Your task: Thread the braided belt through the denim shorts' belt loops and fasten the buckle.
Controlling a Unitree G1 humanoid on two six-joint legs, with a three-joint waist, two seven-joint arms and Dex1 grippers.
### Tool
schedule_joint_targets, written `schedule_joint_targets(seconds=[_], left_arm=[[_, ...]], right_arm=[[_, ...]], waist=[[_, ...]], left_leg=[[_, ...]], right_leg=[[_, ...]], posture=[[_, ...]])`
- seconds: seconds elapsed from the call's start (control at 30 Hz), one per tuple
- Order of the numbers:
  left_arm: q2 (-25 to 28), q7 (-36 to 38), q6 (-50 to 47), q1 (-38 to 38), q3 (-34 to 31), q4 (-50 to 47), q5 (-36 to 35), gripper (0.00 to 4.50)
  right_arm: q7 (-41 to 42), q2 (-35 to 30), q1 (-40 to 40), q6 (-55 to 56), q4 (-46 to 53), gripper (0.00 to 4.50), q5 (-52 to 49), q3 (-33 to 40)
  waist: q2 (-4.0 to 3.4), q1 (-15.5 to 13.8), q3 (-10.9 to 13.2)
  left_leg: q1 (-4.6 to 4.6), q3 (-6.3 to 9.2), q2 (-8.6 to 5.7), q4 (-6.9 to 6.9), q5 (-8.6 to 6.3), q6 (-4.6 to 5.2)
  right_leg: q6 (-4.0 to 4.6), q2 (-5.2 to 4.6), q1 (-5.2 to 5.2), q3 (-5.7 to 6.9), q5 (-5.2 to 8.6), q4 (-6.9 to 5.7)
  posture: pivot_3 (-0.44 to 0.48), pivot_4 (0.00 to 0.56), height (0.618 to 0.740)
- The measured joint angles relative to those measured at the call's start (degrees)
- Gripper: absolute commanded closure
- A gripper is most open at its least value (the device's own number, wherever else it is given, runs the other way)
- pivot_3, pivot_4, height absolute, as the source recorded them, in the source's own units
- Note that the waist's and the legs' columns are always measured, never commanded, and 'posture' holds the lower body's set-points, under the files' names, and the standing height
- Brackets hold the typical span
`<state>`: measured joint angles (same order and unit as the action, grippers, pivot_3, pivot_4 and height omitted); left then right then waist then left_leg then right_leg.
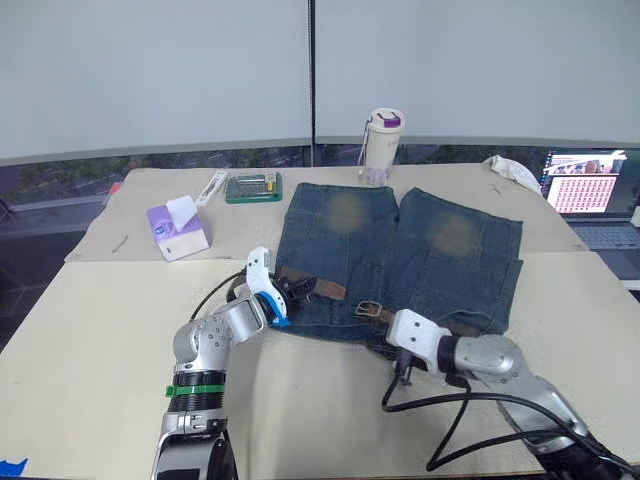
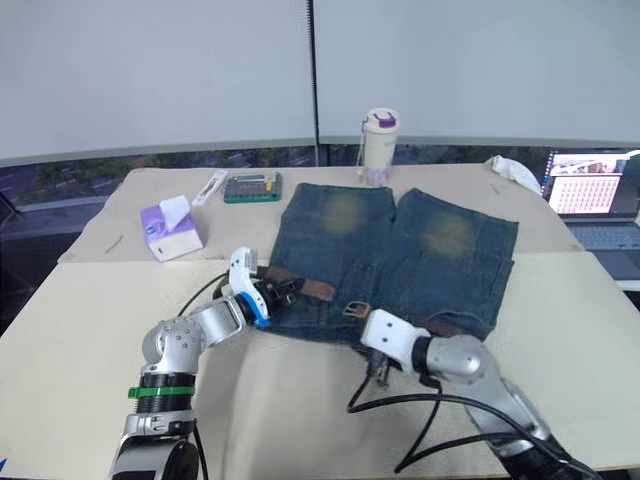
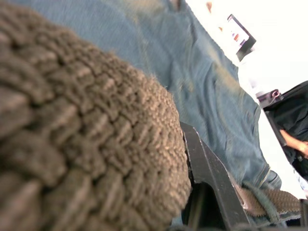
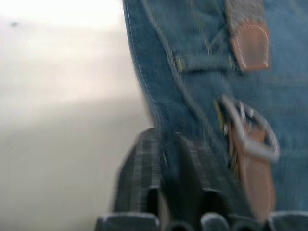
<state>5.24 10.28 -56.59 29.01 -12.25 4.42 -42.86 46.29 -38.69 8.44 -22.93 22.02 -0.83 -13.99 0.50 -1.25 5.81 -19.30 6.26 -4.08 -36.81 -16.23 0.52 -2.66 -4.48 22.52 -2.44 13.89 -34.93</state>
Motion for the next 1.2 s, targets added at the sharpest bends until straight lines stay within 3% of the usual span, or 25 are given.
schedule_joint_targets(seconds=[0.03,0.13,0.5,1.2], left_arm=[[0.5,-0.7,-1.9,-0.2,0.2,-0.1,0.0,4.5],[1.1,-2.3,-5.5,-0.3,0.0,-1.1,0.0,4.5],[1.5,-11.6,-15.5,-0.2,-2.8,-7.4,0.6,4.5],[0.1,-11.9,-19.2,0.1,-0.6,-11.5,2.7,4.5]], right_arm=[[1.2,-2.0,-1.7,-1.1,1.8,2.02,-2.0,3.5],[3.3,-4.7,-3.7,-2.9,5.2,1.1,-5.7,8.5],[4.6,-6.2,-4.8,-2.9,7.6,1.1,-11.9,16.8],[2.9,-4.1,-2.7,-0.9,6.6,1.1,-12.8,14.8]], waist=[[0.01,0.1,0.0],[0.05,0.3,0.0],[0.22,0.4,0.1],[0.24,0.1,0.1]], left_leg=[[0.01,0.0,0.0,0.01,-0.02,0.03],[0.02,0.01,0.04,0.02,-0.16,0.25],[0.03,0.02,0.04,0.03,-0.05,0.03],[0.02,0.01,0.03,0.03,-0.04,0.0]], right_leg=[[0.0,0.0,-0.01,-0.01,0.0,0.0],[0.0,0.04,-0.03,0.01,0.0,-0.01],[0.0,0.01,-0.03,0.0,0.0,0.0],[0.0,-0.01,-0.05,0.0,0.0,0.01]], posture=[[0.0,0.15,0.74],[0.0,0.15,0.74],[0.0,0.15,0.74],[0.0,0.15,0.74]])
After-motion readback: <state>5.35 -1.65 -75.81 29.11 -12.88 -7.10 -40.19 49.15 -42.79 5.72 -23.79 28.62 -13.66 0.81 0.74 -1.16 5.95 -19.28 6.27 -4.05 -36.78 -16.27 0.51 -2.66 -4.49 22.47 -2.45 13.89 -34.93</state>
